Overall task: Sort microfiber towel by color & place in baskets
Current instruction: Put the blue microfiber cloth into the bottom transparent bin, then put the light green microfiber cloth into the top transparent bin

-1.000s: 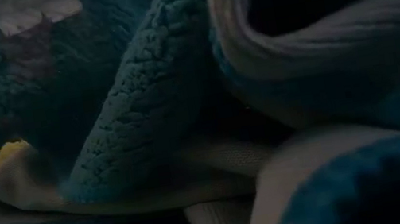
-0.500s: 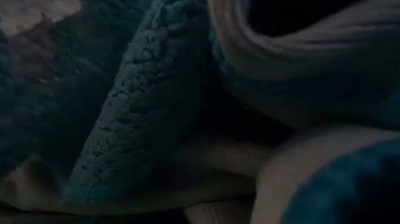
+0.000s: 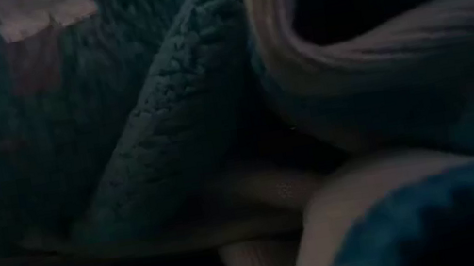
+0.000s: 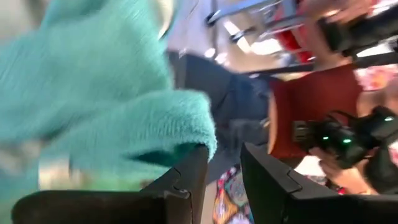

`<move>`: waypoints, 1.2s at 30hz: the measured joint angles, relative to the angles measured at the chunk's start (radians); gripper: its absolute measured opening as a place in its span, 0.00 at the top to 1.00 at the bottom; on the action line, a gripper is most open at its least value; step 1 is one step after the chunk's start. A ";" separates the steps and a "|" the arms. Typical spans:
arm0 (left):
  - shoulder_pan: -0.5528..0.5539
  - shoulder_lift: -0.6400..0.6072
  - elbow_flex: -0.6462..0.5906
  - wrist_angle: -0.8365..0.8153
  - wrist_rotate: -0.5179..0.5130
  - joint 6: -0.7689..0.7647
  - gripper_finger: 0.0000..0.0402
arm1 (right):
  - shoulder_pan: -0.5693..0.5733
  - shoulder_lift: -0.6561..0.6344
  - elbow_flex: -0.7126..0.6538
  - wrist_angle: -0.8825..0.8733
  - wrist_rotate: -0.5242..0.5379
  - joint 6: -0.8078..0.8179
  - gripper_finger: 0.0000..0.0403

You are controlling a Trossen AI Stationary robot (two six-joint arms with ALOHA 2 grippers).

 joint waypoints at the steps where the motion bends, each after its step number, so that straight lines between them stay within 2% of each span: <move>1: 0.000 0.000 0.000 -0.043 0.001 0.009 0.77 | 0.000 0.000 0.000 0.000 0.000 0.000 0.43; 7: -0.007 -0.023 -0.001 -0.205 -0.018 0.068 0.77 | 0.000 0.000 0.000 0.005 0.000 0.000 0.43; 12: -0.006 -0.063 -0.001 -0.236 -0.053 0.100 0.77 | 0.000 0.000 0.000 0.030 0.000 0.000 0.43; 16: 0.007 -0.140 -0.001 -0.286 -0.122 0.144 0.77 | 0.000 0.000 -0.001 0.029 0.000 0.000 0.43; 19: 0.023 -0.219 -0.001 -0.348 -0.206 0.191 0.77 | 0.000 0.000 -0.001 0.028 0.000 0.000 0.43; 27: 0.096 -0.389 0.000 -0.577 -0.537 0.285 0.77 | 0.000 0.000 -0.001 0.027 0.001 0.000 0.43; 33: 0.131 -0.404 -0.001 -0.615 -0.750 0.406 0.77 | 0.000 0.000 -0.001 0.027 0.004 0.000 0.43; 36: 0.147 -0.386 -0.019 -0.611 -0.802 0.471 0.77 | 0.000 0.000 -0.001 0.028 0.004 0.000 0.43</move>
